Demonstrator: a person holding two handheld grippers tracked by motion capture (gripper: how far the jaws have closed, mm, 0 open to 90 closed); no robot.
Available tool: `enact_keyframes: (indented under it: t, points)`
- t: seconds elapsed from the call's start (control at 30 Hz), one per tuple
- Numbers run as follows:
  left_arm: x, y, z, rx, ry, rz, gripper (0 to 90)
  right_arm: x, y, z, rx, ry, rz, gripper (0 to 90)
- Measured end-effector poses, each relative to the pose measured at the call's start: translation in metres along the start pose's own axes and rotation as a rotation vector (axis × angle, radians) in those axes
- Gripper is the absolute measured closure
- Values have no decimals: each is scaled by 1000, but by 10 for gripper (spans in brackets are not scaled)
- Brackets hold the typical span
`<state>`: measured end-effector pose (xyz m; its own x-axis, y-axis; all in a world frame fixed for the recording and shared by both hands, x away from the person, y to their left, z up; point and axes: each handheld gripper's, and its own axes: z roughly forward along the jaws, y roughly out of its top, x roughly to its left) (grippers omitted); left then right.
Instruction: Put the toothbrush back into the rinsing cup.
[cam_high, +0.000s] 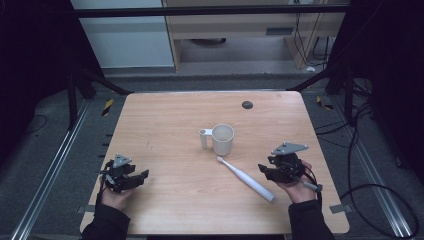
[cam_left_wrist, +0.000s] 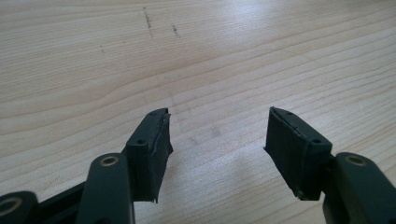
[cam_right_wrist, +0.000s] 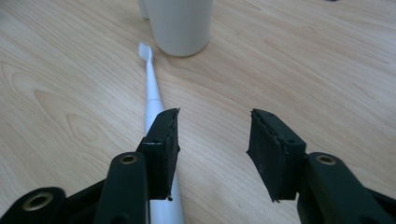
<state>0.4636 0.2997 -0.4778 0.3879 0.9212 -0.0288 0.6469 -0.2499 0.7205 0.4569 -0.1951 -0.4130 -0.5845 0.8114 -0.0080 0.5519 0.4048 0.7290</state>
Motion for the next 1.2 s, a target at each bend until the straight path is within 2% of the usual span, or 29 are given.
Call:
enact_keyframes:
  t: [0.1,0.27,0.37,0.43,0.57,0.87,1.2]
  points:
    - [0,0,0,2,0,0,388,4,14,5,23,22,-2,486]
    - [0,0,1,6,-2,0,387,9,28,11,62,36,-18,470]
    - [0,0,1,9,-1,3,386,14,37,16,88,45,-42,465]
    - [0,0,1,10,-2,3,386,20,45,22,125,48,-72,463]
    - [0,0,1,10,-2,2,385,27,52,31,155,52,-105,461]
    - [0,0,1,12,-1,5,386,36,60,48,233,57,-130,470]
    - [0,0,1,13,-2,3,385,40,58,64,297,68,-141,471]
